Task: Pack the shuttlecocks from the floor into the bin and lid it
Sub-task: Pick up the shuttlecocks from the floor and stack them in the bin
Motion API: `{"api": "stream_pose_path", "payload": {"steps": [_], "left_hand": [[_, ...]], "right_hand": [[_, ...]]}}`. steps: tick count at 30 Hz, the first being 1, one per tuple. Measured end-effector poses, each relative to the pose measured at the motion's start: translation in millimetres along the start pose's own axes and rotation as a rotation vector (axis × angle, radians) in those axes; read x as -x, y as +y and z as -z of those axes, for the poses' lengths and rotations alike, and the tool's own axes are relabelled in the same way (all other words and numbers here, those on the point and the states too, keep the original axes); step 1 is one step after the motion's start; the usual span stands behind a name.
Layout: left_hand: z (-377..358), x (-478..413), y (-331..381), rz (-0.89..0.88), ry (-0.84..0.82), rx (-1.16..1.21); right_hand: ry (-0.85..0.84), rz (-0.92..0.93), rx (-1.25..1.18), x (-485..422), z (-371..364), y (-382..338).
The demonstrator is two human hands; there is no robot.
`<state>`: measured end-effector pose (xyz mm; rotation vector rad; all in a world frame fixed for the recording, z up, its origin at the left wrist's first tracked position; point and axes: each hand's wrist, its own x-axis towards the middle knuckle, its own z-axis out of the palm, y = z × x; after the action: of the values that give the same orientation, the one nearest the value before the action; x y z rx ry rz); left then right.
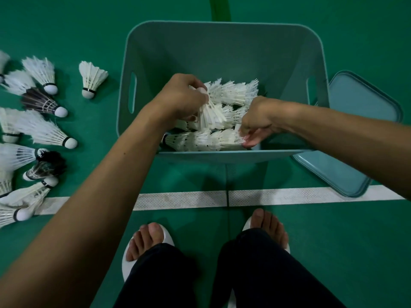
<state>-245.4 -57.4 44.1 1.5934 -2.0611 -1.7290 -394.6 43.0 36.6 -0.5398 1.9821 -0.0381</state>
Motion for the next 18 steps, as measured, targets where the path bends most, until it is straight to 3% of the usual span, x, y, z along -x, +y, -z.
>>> {"api": "stream_pose_path", "payload": {"steps": [3,6,10,13,15,18], "left_hand": [[1,0,3,-0.011,0.009,-0.025],[1,0,6,-0.013,0.027,-0.004],[-4,2,11,0.026,-0.082,0.145],[-10,3,19,0.019,-0.162,0.247],[-15,4,19,-0.009,-0.214,0.17],[-23,5,10,-0.073,-0.27,-0.181]], "right_hand": [[-0.005,0.021,0.12,6,8,1],[0.226,0.151,0.209,22,31,-3],[0.276,0.24,-0.212,38,58,-8],[0.247,0.249,-0.195,38,51,-6],[0.245,0.249,-0.126,37,48,-1],[0.235,0.226,-0.048,43,53,3]]}}
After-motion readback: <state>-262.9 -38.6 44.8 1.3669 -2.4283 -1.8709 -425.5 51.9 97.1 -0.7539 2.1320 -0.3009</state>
